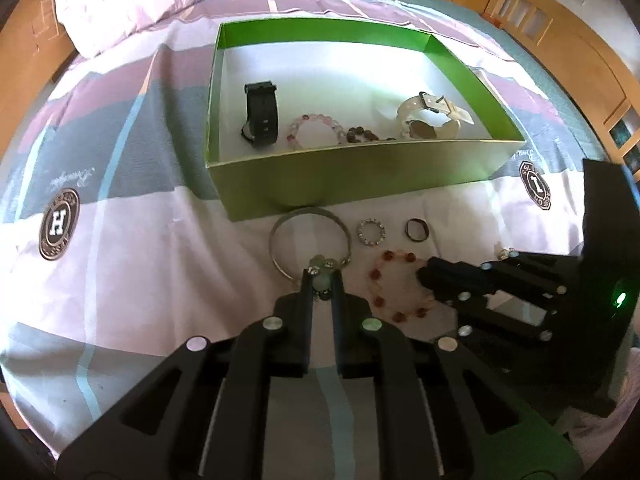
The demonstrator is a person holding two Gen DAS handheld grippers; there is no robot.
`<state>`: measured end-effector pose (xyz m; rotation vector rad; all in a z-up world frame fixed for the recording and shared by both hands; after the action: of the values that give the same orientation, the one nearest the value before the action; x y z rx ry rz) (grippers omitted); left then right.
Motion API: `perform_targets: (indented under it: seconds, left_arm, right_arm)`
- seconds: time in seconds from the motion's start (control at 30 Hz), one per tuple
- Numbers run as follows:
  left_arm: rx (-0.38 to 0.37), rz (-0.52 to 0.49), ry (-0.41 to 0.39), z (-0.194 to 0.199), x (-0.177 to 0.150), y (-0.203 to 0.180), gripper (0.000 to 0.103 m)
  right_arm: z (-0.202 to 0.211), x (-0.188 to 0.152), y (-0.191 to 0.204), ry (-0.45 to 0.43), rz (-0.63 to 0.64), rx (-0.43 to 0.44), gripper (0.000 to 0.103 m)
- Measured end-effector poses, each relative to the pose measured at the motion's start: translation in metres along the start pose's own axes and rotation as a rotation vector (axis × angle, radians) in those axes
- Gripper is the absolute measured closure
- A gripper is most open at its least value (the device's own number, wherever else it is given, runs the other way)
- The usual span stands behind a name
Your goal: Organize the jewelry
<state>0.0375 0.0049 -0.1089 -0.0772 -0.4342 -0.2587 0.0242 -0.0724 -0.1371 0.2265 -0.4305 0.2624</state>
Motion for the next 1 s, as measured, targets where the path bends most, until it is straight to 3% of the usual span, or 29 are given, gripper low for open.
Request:
perform_targets:
  seconds: [0.27, 0.47, 1.0]
  left_arm:
    - [0.012, -0.06, -0.013, 0.002, -0.004, -0.016, 0.094]
    - [0.032, -0.079, -0.024, -0.002, -0.006, -0.021, 0.094]
    - [0.052, -0.084, -0.018, -0.007, -0.007, -0.023, 0.094]
  right_arm:
    - [0.024, 0.005, -0.033, -0.093, -0.084, -0.036, 0.096]
    - [0.044, 0.013, -0.037, -0.205, -0.09, -0.021, 0.096]
    - [0.04, 0.014, -0.041, -0.208, -0.112, -0.031, 0.096]
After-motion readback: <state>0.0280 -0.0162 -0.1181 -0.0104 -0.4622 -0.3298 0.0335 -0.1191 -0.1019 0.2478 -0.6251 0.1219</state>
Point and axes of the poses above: each gripper's, at about its wrist camera, not at the fingertips, and z roughly against the way its jaws point, y to its left, x to its top, the point moved 8 cm from there along -z, roughly the way its jaws point, and after that the axes turned 6 degrees about x, right-handed, at the moved point
